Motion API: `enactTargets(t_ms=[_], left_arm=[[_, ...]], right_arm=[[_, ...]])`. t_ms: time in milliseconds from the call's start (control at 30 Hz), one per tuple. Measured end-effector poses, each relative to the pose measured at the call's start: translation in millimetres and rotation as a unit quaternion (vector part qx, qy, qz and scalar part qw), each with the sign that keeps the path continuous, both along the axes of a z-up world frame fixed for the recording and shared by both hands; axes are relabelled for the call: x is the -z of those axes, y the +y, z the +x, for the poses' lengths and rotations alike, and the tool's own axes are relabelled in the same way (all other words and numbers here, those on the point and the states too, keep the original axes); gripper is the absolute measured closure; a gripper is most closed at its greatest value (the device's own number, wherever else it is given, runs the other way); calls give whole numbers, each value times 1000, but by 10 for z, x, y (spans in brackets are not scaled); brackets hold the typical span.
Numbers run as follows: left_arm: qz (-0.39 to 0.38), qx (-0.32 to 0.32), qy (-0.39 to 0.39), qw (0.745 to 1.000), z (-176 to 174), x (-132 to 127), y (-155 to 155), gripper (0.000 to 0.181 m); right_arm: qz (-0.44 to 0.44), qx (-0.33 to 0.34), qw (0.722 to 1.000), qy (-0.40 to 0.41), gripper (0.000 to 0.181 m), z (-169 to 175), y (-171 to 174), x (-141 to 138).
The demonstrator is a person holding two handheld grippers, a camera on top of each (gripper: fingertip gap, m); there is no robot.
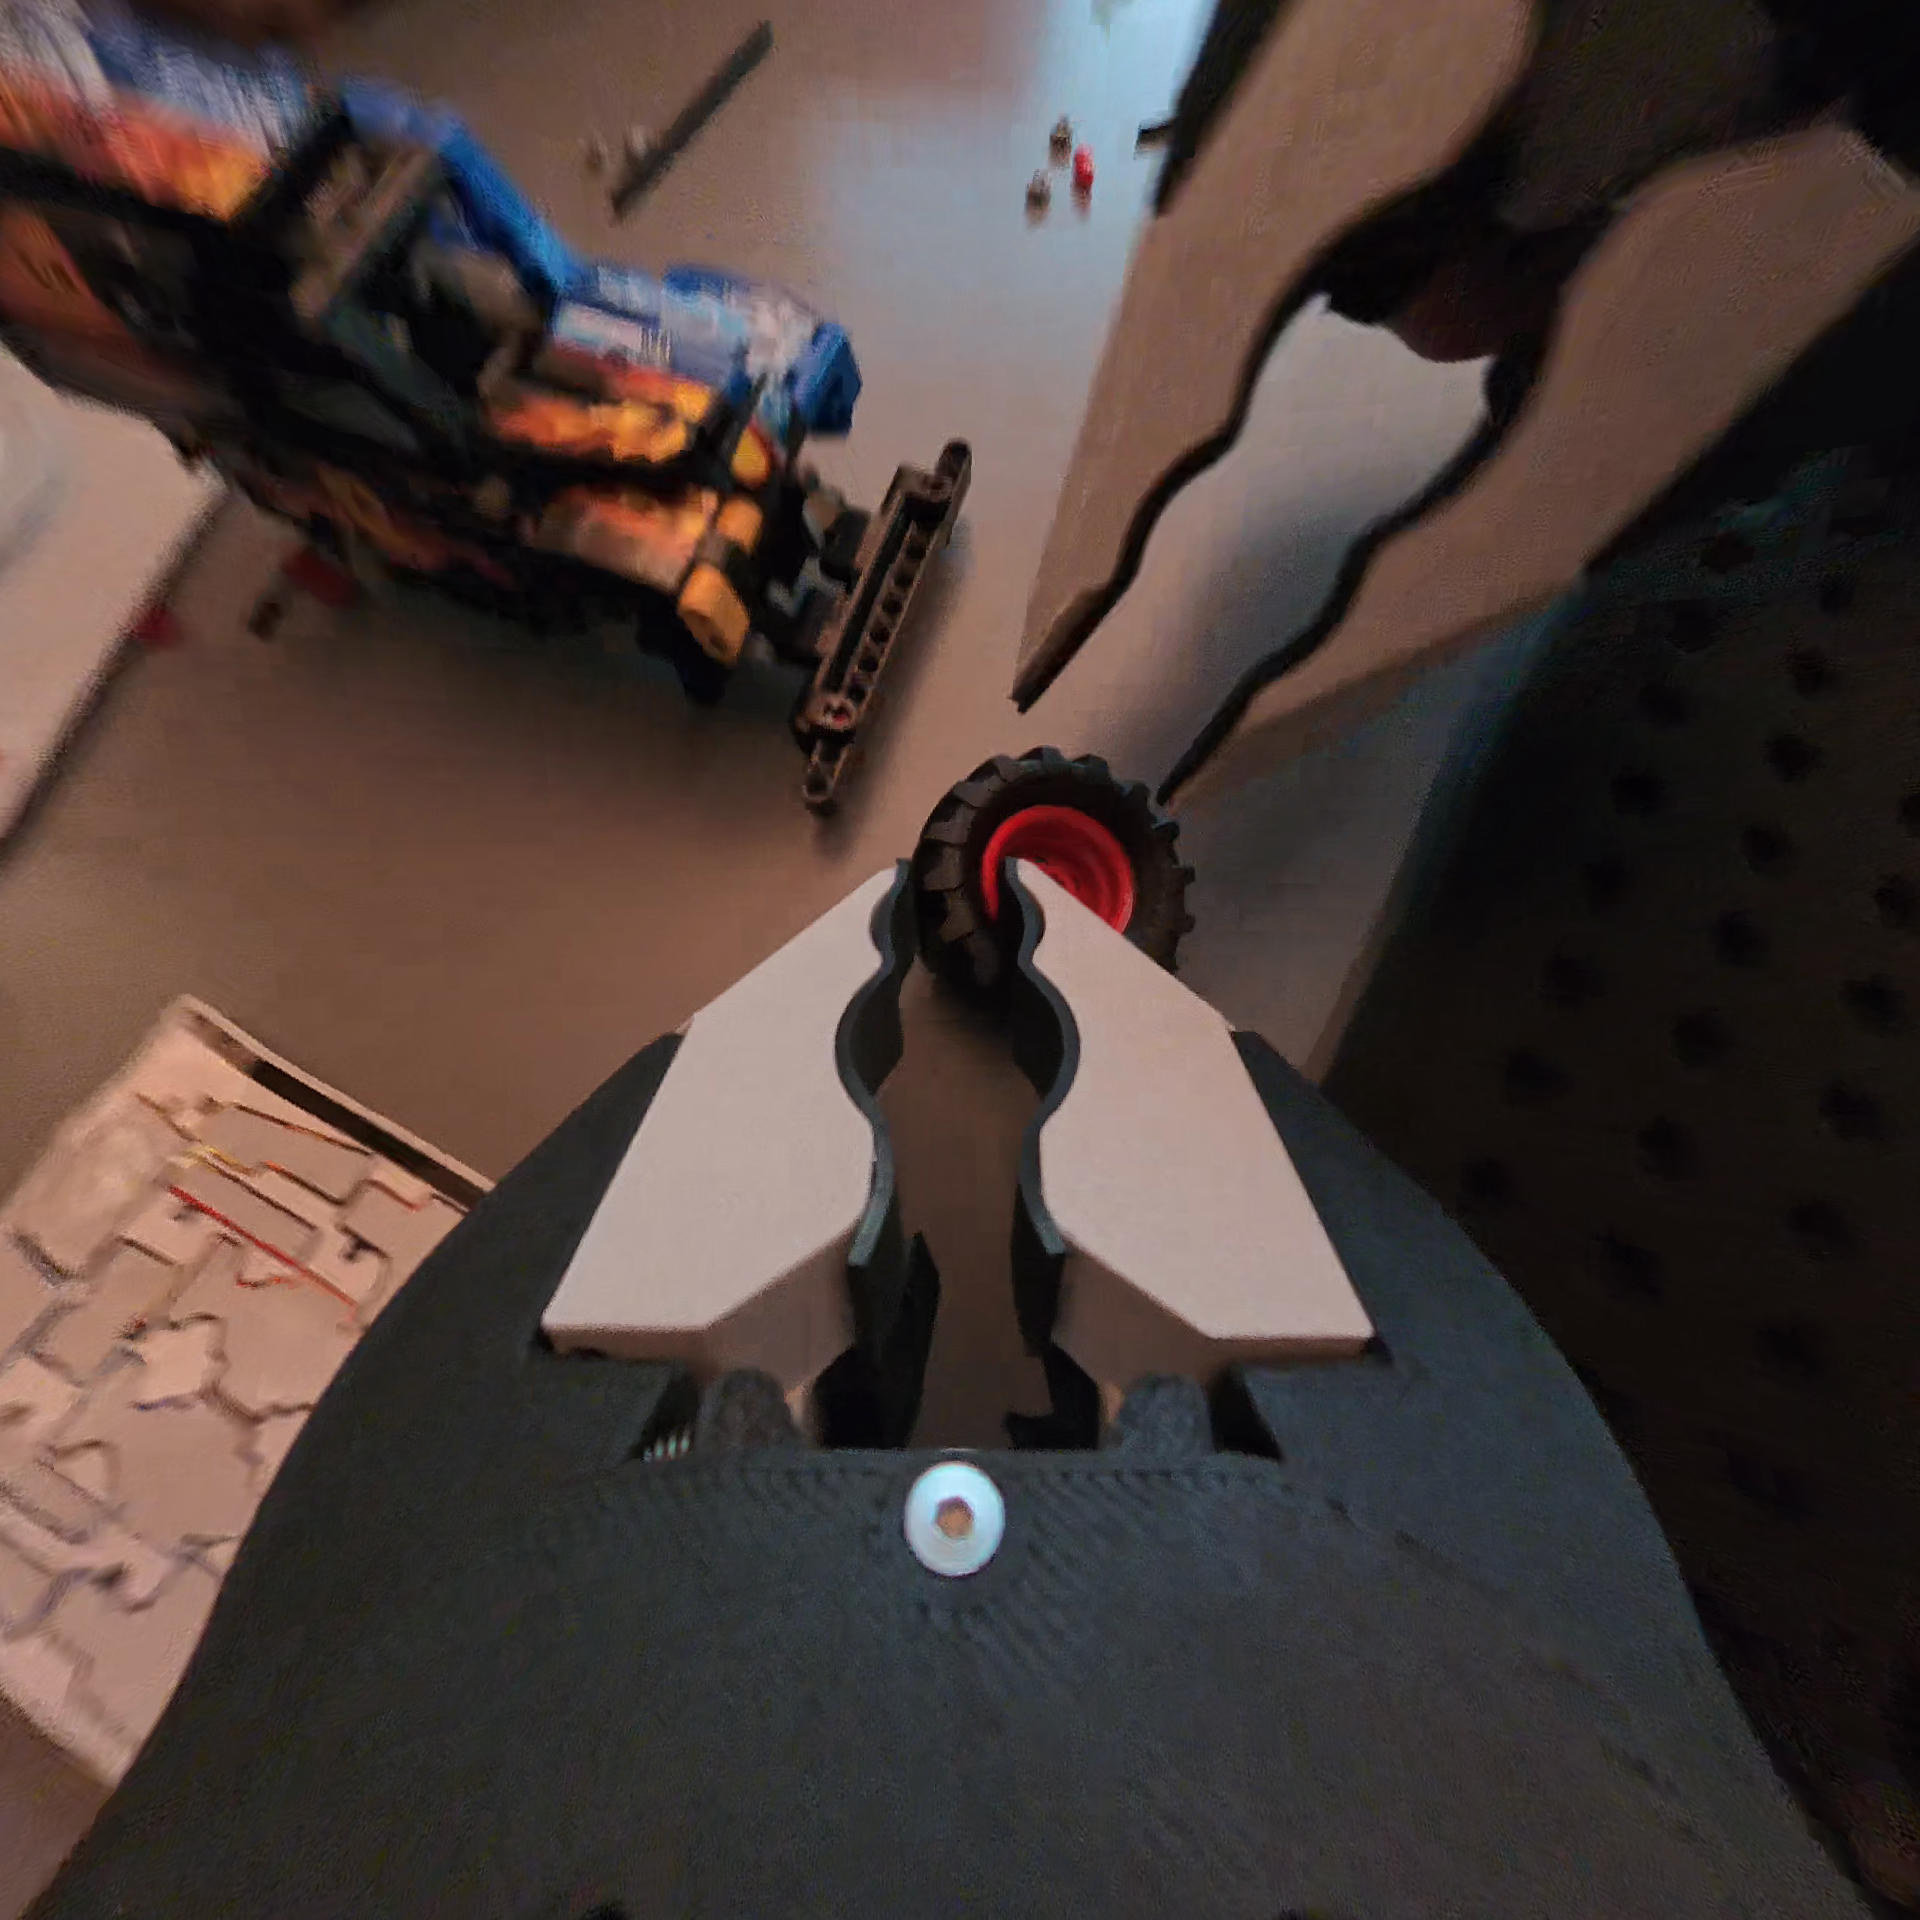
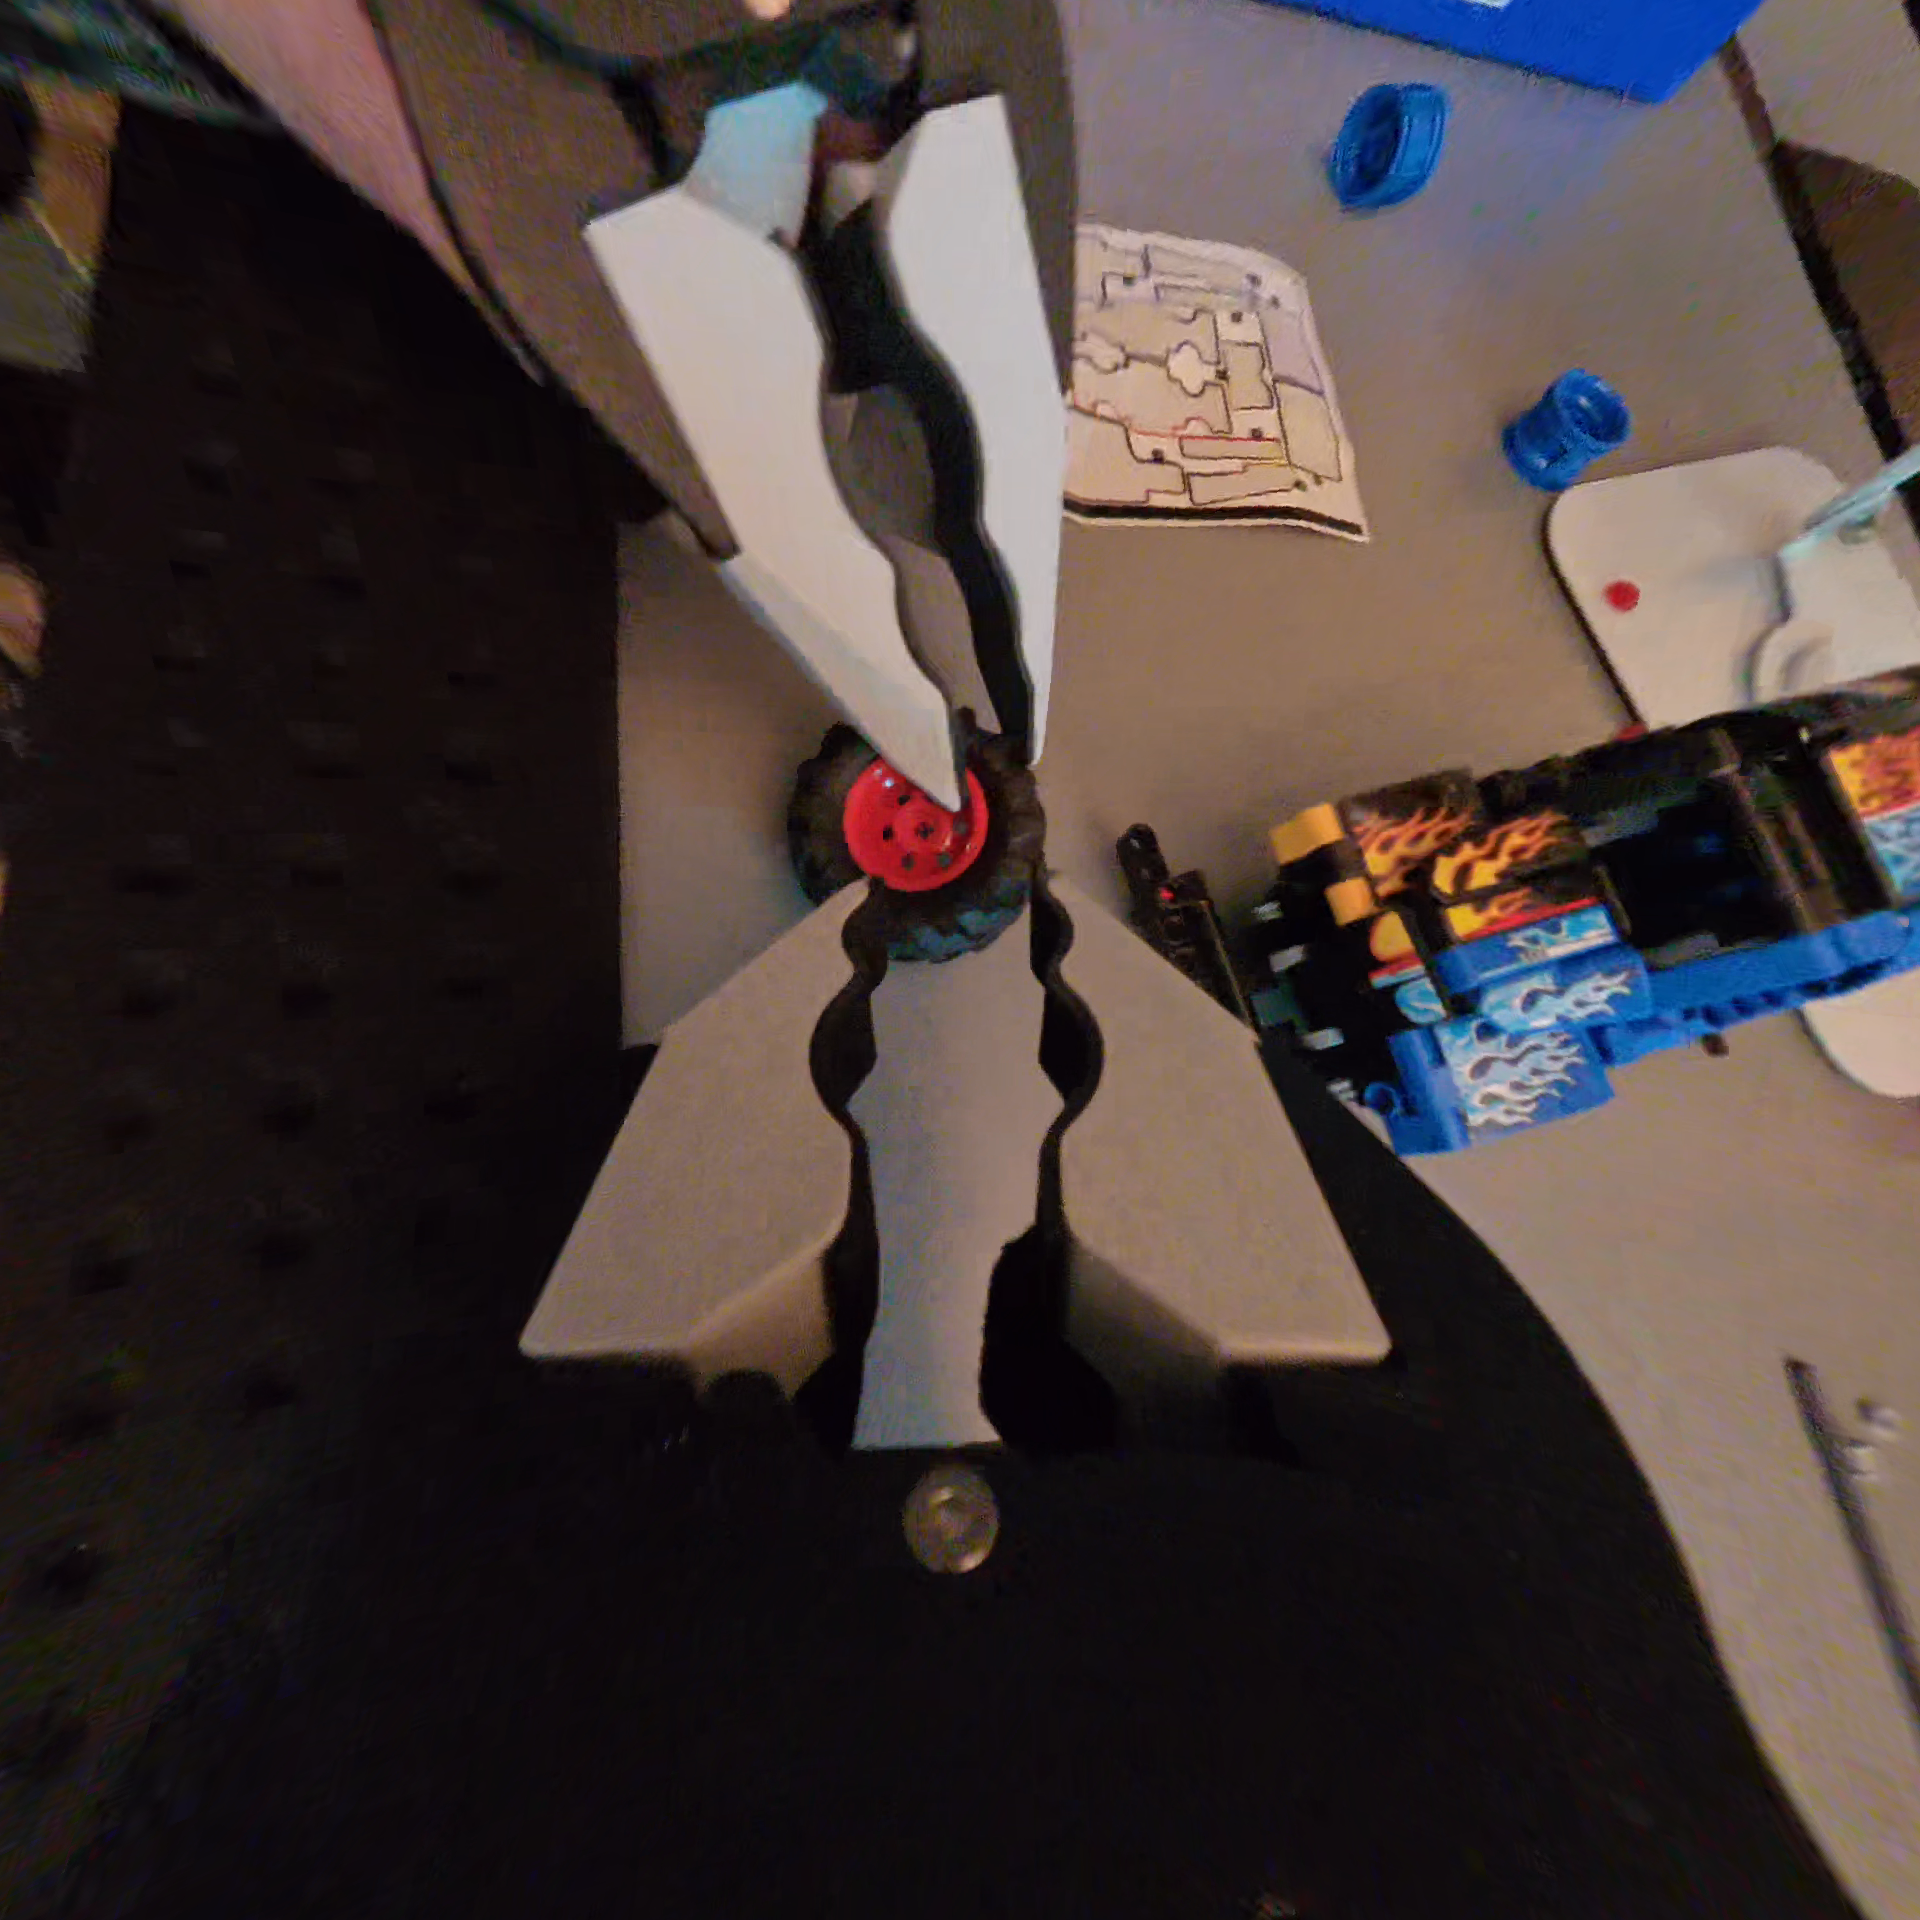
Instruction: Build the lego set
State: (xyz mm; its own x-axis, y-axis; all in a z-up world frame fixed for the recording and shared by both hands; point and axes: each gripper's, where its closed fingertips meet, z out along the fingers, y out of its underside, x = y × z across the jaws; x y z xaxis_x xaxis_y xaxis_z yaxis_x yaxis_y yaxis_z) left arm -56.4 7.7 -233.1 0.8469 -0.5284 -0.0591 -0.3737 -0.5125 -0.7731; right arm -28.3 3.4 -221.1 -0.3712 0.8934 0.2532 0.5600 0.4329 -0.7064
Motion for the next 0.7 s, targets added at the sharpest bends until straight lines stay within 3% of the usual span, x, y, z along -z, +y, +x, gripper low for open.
enactTargets(t_ms=[133, 267, 367, 500, 633, 700], left_arm=[[142, 37, 116, 982, 117, -260, -2, 167], [198, 83, 163, 963, 302, -293, -54, 166], [192, 74, 132, 970, 286, -330, -64, 159], [96, 64, 49, 992, 208, -221, -110, 136], [102, 94, 85, 987, 266, -129, -123, 154], [129, 112, 112, 979, 334, -140, -134, 154]], right_arm=[[-110, 35, 993, -10, 139, 26, 20, -5], [-181, 31, 983, -15, 155, 24, -20, 42], [-135, 26, 990, 8, 155, 24, -12, 7], [8, 7, 999, 52, 155, 32, 12, -25], [142, -16, 987, 67, 152, 35, -4, 47], [82, -25, 994, 62, 148, 61, -83, 48]])
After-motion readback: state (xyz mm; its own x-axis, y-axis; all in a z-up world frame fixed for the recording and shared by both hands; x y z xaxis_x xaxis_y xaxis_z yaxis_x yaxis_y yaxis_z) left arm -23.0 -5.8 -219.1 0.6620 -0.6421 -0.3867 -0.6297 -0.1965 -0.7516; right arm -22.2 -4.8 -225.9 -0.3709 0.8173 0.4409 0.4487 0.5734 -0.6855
